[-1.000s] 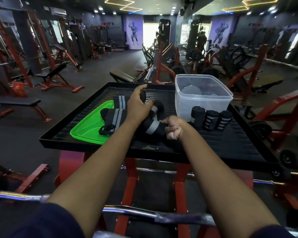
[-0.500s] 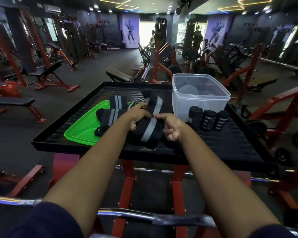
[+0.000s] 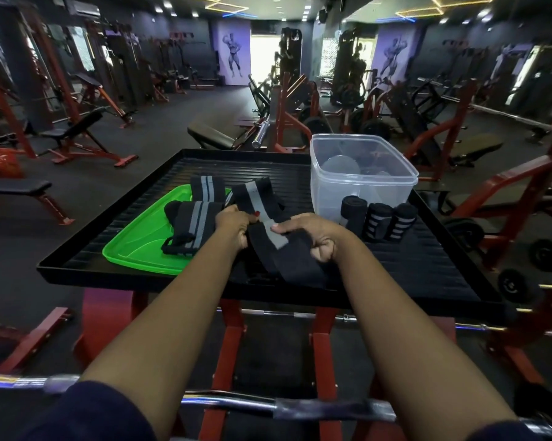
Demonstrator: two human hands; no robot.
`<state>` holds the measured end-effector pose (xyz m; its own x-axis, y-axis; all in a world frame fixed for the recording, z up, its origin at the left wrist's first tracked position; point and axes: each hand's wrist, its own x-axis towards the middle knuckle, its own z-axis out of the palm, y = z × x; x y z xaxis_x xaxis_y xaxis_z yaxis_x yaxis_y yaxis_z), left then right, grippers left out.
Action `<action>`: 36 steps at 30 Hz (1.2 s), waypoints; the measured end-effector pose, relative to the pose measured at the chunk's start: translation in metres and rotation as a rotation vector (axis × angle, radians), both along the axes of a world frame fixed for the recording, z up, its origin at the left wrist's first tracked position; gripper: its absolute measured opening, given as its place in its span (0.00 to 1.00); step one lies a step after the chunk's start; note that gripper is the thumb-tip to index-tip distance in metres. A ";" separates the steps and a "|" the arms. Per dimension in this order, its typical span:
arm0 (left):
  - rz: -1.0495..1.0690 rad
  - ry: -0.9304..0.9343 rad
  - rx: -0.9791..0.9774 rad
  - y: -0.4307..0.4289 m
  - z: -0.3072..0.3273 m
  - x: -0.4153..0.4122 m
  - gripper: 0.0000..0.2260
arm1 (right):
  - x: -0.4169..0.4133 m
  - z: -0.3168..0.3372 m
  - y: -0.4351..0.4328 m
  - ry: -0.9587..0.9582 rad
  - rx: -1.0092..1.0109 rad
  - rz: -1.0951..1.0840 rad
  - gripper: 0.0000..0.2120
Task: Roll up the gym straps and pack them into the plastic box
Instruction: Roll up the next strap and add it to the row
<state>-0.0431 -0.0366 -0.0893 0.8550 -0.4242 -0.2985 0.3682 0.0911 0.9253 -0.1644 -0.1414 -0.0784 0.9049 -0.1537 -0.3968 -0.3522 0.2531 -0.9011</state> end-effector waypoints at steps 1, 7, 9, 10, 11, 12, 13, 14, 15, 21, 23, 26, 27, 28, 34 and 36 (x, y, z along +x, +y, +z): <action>-0.006 0.014 0.001 0.001 0.001 -0.005 0.06 | 0.003 -0.001 0.000 0.038 0.103 -0.037 0.06; -0.032 -0.158 0.102 0.004 -0.005 -0.007 0.11 | -0.003 0.004 0.010 0.156 -0.110 -0.033 0.14; -0.098 -0.195 0.151 0.005 -0.004 -0.008 0.07 | 0.000 -0.001 0.008 0.169 -0.380 -0.144 0.18; -0.119 -0.187 0.158 0.005 -0.005 -0.008 0.06 | 0.004 -0.004 0.007 0.148 -0.470 -0.249 0.21; -0.137 -0.180 0.178 0.005 -0.005 -0.008 0.05 | 0.008 -0.005 0.005 0.127 -0.572 -0.350 0.24; -0.173 -0.169 0.206 0.005 -0.004 -0.011 0.05 | 0.011 -0.006 0.004 0.113 -0.678 -0.436 0.27; -0.215 -0.162 0.223 0.005 -0.001 -0.014 0.04 | 0.013 -0.006 0.003 0.095 -0.762 -0.496 0.28; -0.258 -0.158 0.226 0.007 0.001 -0.016 0.02 | 0.016 -0.005 0.003 0.066 -0.791 -0.530 0.29; -0.309 -0.168 0.237 0.009 0.004 -0.021 0.02 | 0.019 -0.003 0.002 0.039 -0.768 -0.542 0.29; -0.282 -0.136 0.132 0.006 -0.001 -0.021 0.13 | 0.032 -0.009 0.001 -0.137 -0.422 -0.523 0.05; -0.210 -0.154 0.122 0.004 -0.005 -0.014 0.20 | 0.030 -0.010 0.004 -0.157 -0.318 -0.478 0.10; -0.100 -0.259 0.222 0.003 -0.011 -0.007 0.17 | 0.027 -0.008 0.007 -0.196 -0.138 -0.401 0.08; -0.094 -0.273 0.225 0.002 -0.010 -0.007 0.10 | 0.027 -0.007 0.008 -0.185 -0.117 -0.390 0.08; -0.120 -0.273 0.229 0.003 -0.007 -0.011 0.03 | 0.026 -0.006 0.008 -0.155 -0.128 -0.408 0.06; -0.251 -0.189 0.243 0.001 -0.004 -0.018 0.13 | 0.031 -0.021 -0.006 -0.081 -0.513 -0.557 0.31; -0.269 -0.192 0.263 0.001 -0.005 -0.017 0.13 | 0.033 -0.024 -0.008 -0.108 -0.548 -0.542 0.32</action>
